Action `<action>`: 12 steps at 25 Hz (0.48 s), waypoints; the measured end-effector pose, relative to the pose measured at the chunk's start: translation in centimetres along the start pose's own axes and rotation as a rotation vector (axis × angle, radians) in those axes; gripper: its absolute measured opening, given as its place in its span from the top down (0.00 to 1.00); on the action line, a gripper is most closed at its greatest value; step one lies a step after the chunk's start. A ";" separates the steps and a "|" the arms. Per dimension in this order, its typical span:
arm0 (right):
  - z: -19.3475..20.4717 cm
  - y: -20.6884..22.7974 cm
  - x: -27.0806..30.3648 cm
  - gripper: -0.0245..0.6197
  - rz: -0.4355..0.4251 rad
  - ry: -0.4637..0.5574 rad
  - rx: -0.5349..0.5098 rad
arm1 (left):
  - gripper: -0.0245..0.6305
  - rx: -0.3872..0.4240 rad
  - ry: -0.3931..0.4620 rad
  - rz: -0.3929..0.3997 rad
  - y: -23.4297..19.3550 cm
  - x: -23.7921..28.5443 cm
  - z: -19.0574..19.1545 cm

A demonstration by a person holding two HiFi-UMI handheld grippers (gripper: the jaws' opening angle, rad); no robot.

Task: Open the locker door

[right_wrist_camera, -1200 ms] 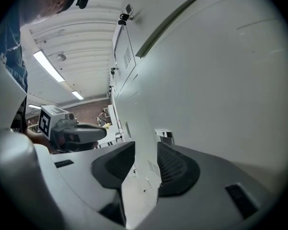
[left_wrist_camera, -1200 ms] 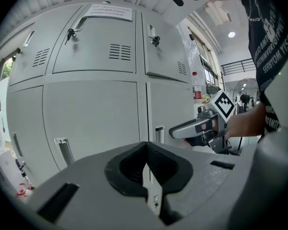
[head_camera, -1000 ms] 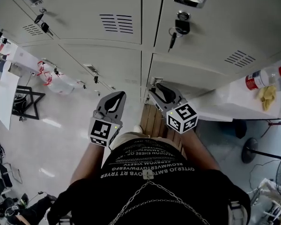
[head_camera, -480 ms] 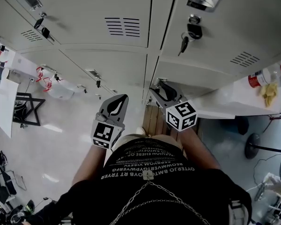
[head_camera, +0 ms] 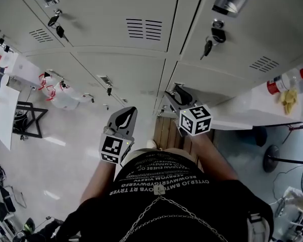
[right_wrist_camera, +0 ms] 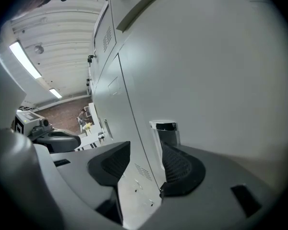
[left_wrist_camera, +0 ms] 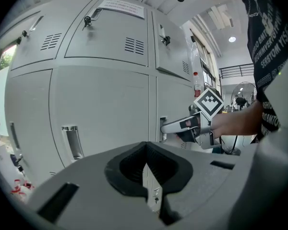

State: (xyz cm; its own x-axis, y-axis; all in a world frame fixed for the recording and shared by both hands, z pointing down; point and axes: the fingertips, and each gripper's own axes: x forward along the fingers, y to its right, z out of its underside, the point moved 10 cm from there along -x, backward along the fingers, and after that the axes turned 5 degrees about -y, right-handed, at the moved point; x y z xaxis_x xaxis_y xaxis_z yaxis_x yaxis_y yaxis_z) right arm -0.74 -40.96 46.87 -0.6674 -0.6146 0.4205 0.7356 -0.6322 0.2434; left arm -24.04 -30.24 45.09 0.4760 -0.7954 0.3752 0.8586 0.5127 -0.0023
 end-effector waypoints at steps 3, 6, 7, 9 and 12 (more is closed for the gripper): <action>0.1 0.0 0.5 0.67 0.026 0.002 0.008 | 0.96 -0.009 0.004 -0.006 -0.1 -0.3 0.2; 0.2 -0.2 0.6 0.68 0.052 0.013 -0.001 | 0.96 -0.007 0.009 -0.003 -0.2 -0.3 0.4; 0.2 -0.2 0.7 0.68 0.055 0.014 0.000 | 0.96 -0.008 0.010 -0.002 -0.2 -0.3 0.4; 0.1 -0.3 0.7 0.68 0.056 0.012 0.008 | 0.96 -0.013 0.014 0.000 -0.2 -0.1 0.0; 0.0 -0.2 0.7 0.67 0.034 0.011 0.026 | 0.96 -0.015 0.015 0.013 0.2 0.2 -0.4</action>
State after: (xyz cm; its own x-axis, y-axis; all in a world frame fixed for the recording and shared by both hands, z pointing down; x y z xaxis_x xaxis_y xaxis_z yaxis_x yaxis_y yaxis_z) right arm -1.33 -41.23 47.09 -0.6433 -0.6404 0.4195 0.7603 -0.5986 0.2522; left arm -23.69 -30.40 44.83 0.4899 -0.7933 0.3615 0.8549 0.5183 -0.0211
